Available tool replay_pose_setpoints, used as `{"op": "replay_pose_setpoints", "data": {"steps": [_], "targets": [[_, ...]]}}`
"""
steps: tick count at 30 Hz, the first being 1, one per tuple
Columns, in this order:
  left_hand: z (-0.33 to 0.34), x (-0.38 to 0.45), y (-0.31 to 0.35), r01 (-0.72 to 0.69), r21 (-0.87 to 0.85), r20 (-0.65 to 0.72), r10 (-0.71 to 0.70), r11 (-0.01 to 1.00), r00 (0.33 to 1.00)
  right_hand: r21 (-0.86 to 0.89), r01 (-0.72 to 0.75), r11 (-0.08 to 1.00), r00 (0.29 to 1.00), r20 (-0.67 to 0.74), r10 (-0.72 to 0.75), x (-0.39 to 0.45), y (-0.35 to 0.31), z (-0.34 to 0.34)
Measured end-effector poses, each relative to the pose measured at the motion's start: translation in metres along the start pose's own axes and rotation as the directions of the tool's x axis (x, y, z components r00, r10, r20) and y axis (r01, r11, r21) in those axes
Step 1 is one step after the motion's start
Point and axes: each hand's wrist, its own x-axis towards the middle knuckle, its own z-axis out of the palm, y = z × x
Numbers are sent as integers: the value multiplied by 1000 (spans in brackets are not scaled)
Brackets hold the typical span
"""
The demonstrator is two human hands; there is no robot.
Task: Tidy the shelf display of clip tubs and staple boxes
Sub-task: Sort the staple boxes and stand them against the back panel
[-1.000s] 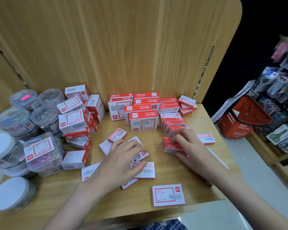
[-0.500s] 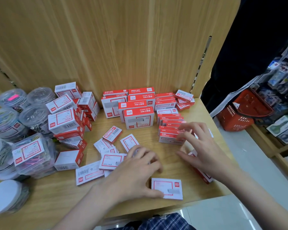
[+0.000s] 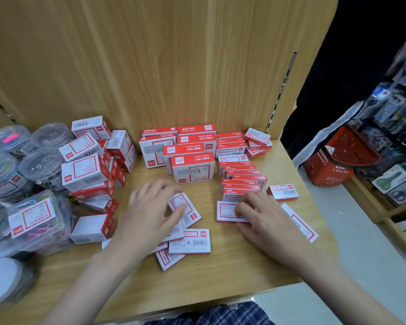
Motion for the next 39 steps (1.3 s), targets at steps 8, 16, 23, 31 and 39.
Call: {"op": "replay_pose_setpoints", "data": {"steps": [8,16,23,31,39], "targets": [[-9,-43,-33,191,-99,163,-173,977,971,237,146,960,979,103,-174,24,-36,-10],[-10,-55,-36,271,-128,281,-228,954,932,385,141,912,922,285,-263,34,-50,6],[-18,-55,-29,265,-79,230,-241,961,943,412,-27,911,976,209,-65,46,-48,0],[-25,-55,-20,278,1,260,-268,961,927,159,-204,966,962,216,167,83,-86,16],[-25,-55,-20,319,11,290,-308,948,906,234,-222,947,950,271,156,89,-86,-9]]}}
